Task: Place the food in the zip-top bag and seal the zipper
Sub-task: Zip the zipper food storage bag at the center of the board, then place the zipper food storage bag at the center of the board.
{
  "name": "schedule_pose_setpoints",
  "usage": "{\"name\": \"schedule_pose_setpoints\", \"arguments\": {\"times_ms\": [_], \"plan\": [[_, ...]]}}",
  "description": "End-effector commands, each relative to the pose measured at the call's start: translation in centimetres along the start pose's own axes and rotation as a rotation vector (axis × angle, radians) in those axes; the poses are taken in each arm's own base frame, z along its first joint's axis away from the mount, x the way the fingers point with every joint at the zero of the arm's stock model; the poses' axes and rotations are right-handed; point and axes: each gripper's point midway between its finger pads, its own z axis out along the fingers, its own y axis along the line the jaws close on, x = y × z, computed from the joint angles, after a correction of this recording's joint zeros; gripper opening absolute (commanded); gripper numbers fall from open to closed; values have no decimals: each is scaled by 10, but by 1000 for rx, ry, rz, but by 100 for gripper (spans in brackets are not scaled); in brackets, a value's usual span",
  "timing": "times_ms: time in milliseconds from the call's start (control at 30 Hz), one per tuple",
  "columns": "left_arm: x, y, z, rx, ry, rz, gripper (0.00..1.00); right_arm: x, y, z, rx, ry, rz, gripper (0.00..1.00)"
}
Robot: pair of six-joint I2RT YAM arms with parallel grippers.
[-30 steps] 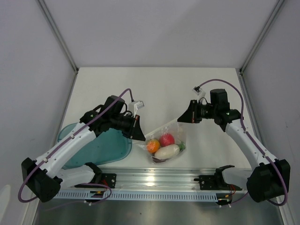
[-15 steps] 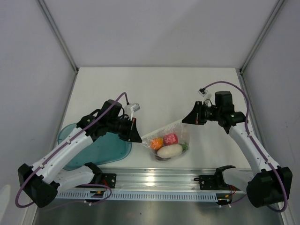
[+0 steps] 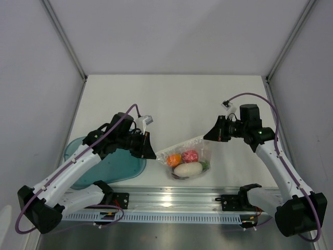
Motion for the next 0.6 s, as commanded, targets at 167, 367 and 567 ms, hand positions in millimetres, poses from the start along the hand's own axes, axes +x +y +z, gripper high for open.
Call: {"name": "schedule_pose_setpoints", "arguments": {"times_ms": [167,367,567], "plan": [[-37,-4,-6,-53,-88,-2,36,-9,-1,4,17,-40,-12,0],[-76,15,-15,-236,-192,-52,64,-23,-6,12,33,-29,-2,0],[-104,14,-58,-346,-372,-11,61,-40,-25,23,86,-10,44,0]]}}
